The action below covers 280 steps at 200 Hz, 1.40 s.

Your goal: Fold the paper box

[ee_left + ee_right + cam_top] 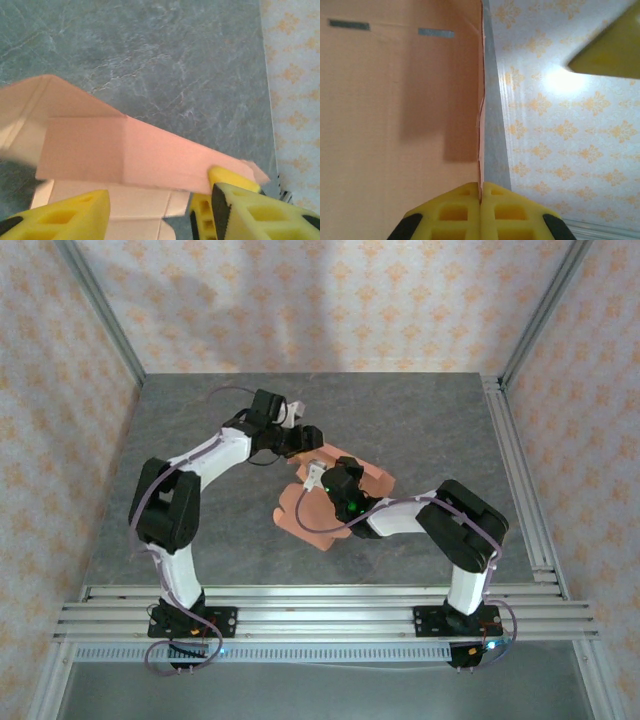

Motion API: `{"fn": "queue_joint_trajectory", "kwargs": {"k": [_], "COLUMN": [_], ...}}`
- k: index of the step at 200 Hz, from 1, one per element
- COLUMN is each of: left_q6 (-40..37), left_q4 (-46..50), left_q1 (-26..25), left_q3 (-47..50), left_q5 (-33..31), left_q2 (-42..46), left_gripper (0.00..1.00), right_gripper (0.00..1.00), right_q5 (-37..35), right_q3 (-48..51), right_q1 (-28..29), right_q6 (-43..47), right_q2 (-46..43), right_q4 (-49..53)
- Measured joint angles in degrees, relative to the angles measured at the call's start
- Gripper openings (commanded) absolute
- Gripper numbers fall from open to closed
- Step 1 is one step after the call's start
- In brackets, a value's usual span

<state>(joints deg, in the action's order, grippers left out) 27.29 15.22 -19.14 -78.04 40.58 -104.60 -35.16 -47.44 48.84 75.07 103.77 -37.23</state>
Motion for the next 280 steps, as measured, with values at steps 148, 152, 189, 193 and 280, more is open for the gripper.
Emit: {"fn": "queue_joint_trajectory", "kwargs": {"k": [148,152,189,193,280], "left_q6": [-3.2,-3.2,-3.4,-3.5,-4.9], "left_q4": [-13.0,-13.0,-12.9,-12.9,-11.6], "left_q1": [10.5,10.5,10.7,10.7,11.4], "left_q3": [18.7,18.7,18.7,18.7,18.8], "left_q5": [-21.3,-21.3,-21.3,-21.3,-21.1], "left_q2": [15.5,15.5,15.5,15.5,15.5], "left_gripper": [0.96,0.96,0.96,0.96,0.96], "right_gripper": [0.00,0.00,0.00,0.00,0.14], "right_q5": [20.9,22.0,29.9,30.7,48.2], "right_q3": [-18.4,-19.5,-23.5,-23.8,-30.6], "right_q1": [-6.4,-7.0,-9.9,-10.0,-13.6], "right_q6": [-29.1,-30.5,-43.7,-44.8,-62.4], "right_q2": [-5.6,-5.6,-5.2,-4.9,2.3], "right_q4": [42.1,43.7,53.2,54.2,67.9]}}
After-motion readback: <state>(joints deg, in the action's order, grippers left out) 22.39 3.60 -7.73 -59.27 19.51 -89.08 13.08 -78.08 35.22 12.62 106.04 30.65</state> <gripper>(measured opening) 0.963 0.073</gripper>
